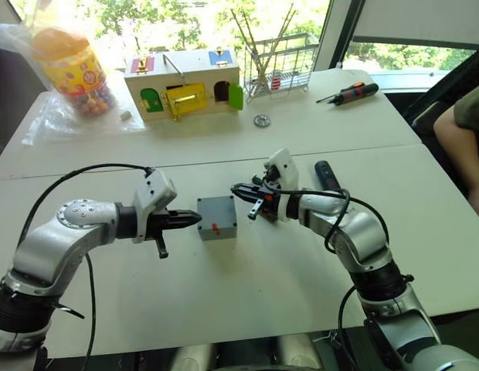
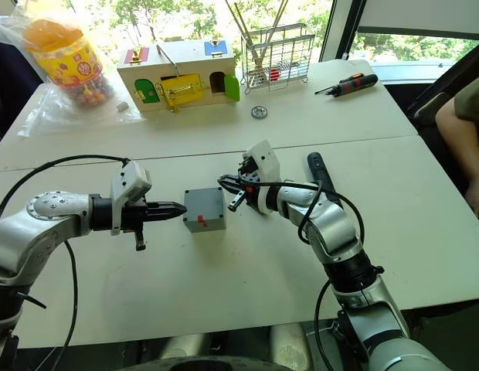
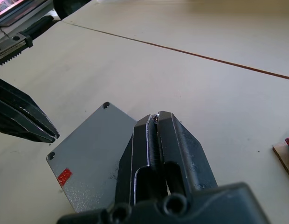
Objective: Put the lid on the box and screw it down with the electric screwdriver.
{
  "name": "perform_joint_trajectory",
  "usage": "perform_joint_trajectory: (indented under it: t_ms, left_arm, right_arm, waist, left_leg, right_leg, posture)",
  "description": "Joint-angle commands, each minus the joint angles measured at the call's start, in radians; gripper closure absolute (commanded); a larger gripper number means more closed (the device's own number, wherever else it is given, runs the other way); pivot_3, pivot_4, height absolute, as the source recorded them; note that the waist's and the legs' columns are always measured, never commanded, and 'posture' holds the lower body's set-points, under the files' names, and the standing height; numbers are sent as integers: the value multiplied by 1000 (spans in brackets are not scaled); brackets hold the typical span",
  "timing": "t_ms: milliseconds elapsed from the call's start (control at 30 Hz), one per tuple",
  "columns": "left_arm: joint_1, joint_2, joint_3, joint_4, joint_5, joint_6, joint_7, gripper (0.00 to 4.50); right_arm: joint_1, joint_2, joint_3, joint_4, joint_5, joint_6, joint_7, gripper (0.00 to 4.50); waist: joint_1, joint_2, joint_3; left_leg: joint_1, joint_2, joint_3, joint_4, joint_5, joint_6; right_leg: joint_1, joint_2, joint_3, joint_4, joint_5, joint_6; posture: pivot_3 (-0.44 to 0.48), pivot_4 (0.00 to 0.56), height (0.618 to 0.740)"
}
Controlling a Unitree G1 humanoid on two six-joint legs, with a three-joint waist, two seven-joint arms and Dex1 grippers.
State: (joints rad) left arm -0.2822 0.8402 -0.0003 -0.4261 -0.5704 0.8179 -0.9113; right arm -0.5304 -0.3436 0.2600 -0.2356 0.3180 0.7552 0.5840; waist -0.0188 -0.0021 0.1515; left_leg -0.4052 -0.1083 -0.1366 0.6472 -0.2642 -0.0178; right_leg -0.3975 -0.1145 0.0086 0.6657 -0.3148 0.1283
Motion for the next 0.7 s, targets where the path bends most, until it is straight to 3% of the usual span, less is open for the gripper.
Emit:
perform_joint_trajectory:
  t_ms: [33,700]
  left_arm:
    - [4,8,33,-28,-10,-4,8,4500]
    - [-3,4,5,-18,0,-14,21,4500]
  right_arm:
    - [-13,11,4,-20,-4,-21,10,4453]
    - [21,10,-6,-56,-1,-6,4,4453]
  waist:
    - [0,0,0]
    - [2,0,0]
  left_leg:
    - [0,0,0,0,0,0]
    - [0,0,0,0,0,0]
  right_leg:
    - [0,0,0,0,0,0]
    - [0,0,0,0,0,0]
  posture:
    - [0,150,740]
    - [0,150,740]
